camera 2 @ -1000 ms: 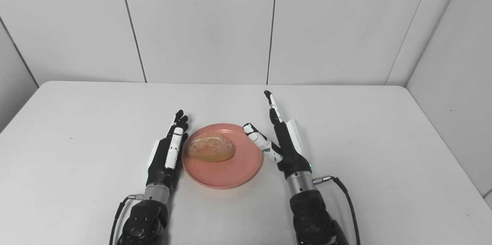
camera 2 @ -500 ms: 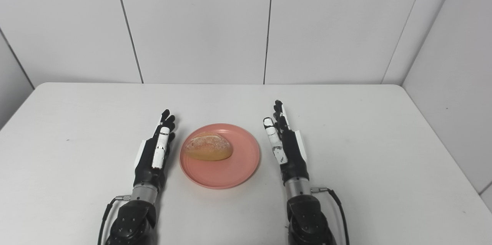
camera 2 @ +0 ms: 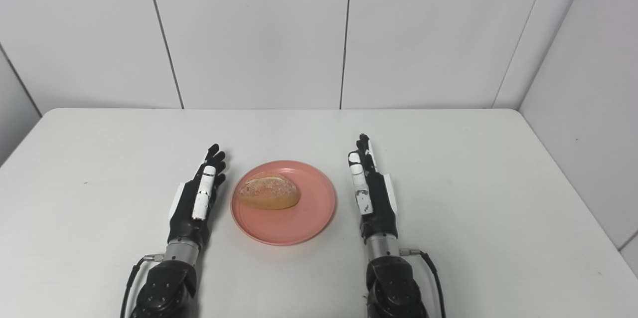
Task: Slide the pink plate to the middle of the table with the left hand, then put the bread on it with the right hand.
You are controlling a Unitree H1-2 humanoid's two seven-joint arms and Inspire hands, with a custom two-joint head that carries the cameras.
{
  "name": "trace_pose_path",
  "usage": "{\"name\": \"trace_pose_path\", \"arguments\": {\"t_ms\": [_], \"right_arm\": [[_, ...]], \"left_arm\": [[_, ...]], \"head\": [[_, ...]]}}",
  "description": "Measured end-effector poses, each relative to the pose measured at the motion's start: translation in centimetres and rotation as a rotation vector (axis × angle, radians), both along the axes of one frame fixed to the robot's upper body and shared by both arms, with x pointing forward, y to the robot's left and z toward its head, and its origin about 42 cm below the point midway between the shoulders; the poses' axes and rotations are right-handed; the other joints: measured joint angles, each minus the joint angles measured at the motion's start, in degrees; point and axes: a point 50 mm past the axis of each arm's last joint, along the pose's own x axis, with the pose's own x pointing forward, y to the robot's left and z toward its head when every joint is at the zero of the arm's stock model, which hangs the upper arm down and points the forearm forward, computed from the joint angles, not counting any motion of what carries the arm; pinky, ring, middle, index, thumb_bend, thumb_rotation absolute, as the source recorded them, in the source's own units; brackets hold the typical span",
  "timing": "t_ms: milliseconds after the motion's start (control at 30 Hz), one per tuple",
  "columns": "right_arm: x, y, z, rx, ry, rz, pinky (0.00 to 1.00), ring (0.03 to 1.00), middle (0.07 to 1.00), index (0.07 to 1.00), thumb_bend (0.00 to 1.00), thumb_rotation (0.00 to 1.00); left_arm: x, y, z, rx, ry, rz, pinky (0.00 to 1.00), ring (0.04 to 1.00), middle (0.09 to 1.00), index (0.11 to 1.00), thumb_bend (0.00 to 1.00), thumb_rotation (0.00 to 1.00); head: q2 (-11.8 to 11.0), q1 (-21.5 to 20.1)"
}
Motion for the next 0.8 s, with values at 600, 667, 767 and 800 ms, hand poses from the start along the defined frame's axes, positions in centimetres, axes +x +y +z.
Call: {"name": "trace_pose_path", "arguments": {"t_ms": [600, 667, 767, 800], "right_arm": [[0.08, -0.46, -0.69, 0.024, 0.046, 0.011, 1.0, 1.0, 1.0, 1.0, 0.54, 1.0], [0.08, -0.44, -0.92, 0.027, 0.062, 0.013, 1.0, 1.0, 1.0, 1.0, 0.55, 1.0], [0.08, -0.46, -0.96, 0.027, 0.066, 0.023, 1.0, 1.0, 1.0, 1.0, 0.56, 1.0], [0.08, -0.48, -0.95, 0.026, 0.068, 0.028, 1.0, 1.0, 1.0, 1.0, 0.56, 1.0]], "left_arm": [[0.04, 0.15, -0.03, -0.074, 0.009, -0.008, 1.0, 1.0, 0.99, 0.964, 0.45, 1.0], [0.04, 0.14, -0.02, -0.076, 0.009, -0.008, 1.0, 1.0, 0.99, 0.966, 0.45, 1.0], [0.04, 0.13, -0.02, -0.085, 0.01, -0.011, 1.0, 1.0, 0.99, 0.967, 0.45, 1.0], [0.04, 0.11, -0.02, -0.088, 0.01, -0.012, 1.0, 1.0, 0.993, 0.97, 0.45, 1.0]], "head": [[0.7, -0.1], [0.7, -0.1], [0.7, 0.1], [0.8, 0.1]]}}
